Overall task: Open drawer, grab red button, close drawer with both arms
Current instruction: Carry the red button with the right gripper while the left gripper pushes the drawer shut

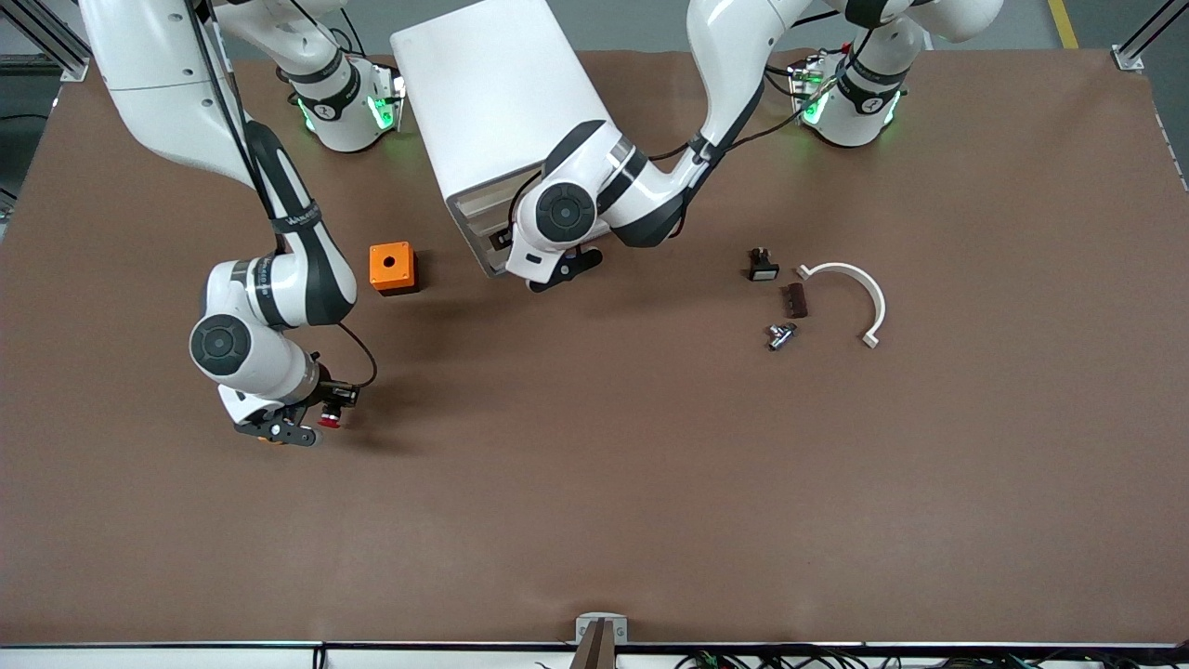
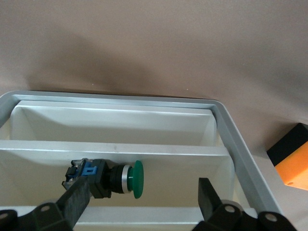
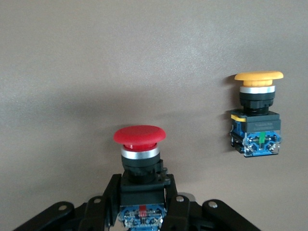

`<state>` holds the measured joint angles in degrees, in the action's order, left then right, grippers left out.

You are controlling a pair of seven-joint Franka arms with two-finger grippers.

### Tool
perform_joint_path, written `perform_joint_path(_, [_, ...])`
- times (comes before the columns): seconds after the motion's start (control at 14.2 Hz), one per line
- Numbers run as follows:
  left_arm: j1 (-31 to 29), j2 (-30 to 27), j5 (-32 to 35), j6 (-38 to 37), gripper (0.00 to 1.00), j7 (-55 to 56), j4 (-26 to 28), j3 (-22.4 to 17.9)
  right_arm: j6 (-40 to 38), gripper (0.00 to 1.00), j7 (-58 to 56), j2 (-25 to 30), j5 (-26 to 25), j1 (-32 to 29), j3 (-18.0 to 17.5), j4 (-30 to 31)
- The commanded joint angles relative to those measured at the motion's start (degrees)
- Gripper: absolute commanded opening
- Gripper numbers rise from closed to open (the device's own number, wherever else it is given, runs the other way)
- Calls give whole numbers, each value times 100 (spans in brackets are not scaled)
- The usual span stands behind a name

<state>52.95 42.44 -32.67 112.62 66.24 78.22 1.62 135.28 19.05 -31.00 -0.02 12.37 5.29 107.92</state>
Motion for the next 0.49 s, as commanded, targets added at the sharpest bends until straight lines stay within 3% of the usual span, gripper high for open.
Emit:
perform_joint_path(0.0, [5,-16,-135,14,99,-5,1,-31,86,0,-129,-28,-77,-103,-81,28])
perform_joint_path(0.42, [-529,-306,-30,14,99,345,-70,-83,130,0,-130,-81,-77,-112,-81,19])
